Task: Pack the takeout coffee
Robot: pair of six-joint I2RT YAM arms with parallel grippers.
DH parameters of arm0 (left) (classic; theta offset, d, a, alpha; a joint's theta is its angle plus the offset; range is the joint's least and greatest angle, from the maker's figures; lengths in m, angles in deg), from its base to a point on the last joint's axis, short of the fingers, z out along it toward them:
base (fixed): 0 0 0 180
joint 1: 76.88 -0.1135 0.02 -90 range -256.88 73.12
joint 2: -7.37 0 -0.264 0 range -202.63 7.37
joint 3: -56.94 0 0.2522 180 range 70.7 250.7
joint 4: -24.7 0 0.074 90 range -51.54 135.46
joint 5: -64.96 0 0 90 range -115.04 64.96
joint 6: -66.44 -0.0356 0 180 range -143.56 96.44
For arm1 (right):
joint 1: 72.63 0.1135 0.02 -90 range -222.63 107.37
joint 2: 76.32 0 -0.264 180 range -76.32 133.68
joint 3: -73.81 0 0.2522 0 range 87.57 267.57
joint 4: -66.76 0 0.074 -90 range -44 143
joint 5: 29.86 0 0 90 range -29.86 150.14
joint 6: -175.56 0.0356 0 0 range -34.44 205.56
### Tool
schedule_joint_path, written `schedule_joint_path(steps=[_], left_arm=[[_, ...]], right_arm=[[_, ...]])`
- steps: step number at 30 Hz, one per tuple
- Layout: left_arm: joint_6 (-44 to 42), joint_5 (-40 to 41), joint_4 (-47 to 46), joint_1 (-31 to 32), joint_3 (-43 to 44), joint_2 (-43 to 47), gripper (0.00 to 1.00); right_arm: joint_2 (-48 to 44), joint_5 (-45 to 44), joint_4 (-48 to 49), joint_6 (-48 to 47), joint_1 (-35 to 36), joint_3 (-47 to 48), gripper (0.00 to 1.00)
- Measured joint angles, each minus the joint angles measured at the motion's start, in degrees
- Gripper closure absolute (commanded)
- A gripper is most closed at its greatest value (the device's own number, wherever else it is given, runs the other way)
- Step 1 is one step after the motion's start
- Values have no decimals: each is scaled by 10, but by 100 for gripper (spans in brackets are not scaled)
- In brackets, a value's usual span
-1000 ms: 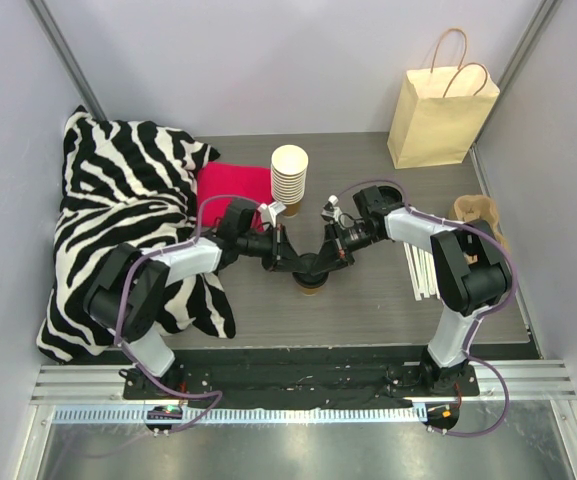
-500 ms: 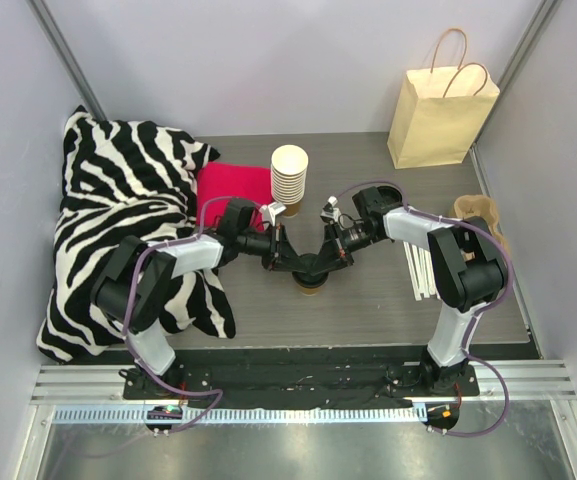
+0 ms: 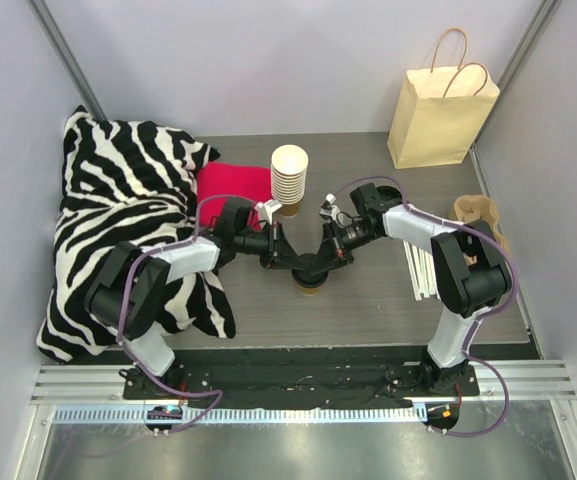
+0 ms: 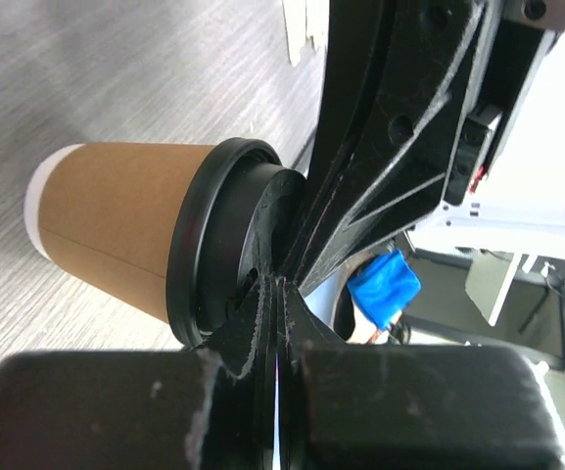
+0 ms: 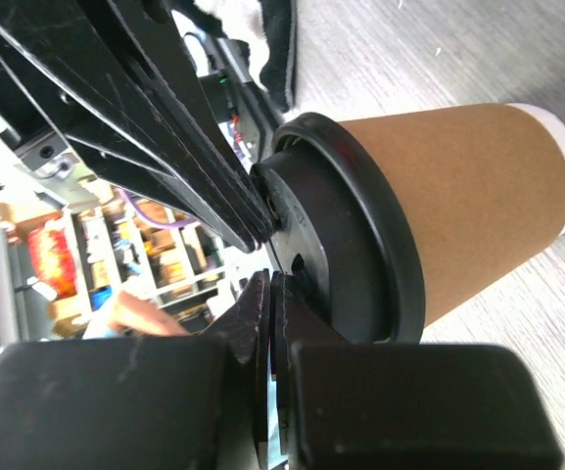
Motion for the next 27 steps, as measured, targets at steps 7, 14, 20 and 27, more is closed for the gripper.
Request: schedule_joint_path(steps=[7,14,20,27], left_arm=[[3,37,1,9,-23,40,100],[28,45,-20,41,-38,48,100],[43,36,-44,50,-38,25,100],[58,10,-86,38,-45,5,100]], right_arm=[[-43,-29,-4,9,3,1,99],[-67,-29,0,15,6,-14,99],[-62,-30,-5,11,7,-44,99],[-42,-14,-8,8,5,-44,99]])
